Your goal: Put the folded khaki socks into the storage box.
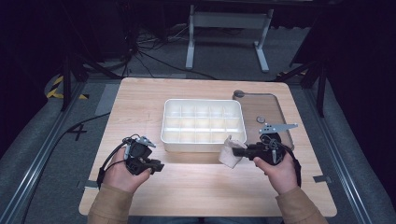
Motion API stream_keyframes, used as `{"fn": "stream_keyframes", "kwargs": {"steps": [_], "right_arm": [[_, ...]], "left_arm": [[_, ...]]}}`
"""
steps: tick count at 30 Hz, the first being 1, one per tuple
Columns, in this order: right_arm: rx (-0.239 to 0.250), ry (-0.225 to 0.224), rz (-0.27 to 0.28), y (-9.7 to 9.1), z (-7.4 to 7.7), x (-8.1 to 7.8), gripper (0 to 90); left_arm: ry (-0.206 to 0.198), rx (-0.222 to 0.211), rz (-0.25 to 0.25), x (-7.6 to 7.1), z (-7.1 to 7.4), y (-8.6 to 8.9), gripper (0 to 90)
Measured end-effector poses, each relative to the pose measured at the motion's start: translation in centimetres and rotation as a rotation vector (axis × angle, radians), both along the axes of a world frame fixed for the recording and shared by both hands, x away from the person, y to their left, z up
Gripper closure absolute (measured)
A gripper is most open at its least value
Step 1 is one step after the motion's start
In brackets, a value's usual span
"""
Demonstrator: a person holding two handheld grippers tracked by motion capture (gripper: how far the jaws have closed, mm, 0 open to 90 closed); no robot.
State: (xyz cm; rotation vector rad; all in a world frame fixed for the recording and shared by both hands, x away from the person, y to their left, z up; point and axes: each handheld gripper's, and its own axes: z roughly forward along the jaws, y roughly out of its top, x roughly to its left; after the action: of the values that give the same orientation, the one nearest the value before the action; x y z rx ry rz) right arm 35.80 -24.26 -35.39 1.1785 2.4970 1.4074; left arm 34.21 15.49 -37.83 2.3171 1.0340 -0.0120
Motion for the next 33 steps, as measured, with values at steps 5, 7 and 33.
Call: {"fn": "stream_keyframes", "kwargs": {"steps": [5, 7, 33], "right_arm": [[-0.005, 0.005, -0.018, -0.5, 0.9, 0.9, 75.6], [-0.005, 0.008, -0.026, -0.6, 1.2, 1.1, 75.6], [-0.146, -0.008, -0.136, -1.5, 3.0, 5.5, 75.5]], "left_arm": [[-0.001, 0.001, -0.004, 0.0, 0.0, 0.0, 75.8], [-0.001, 0.001, -0.005, 0.0, -0.1, 0.0, 75.8], [0.006, -0.001, -0.007, 0.1, -0.2, 0.0, 75.4]]}}
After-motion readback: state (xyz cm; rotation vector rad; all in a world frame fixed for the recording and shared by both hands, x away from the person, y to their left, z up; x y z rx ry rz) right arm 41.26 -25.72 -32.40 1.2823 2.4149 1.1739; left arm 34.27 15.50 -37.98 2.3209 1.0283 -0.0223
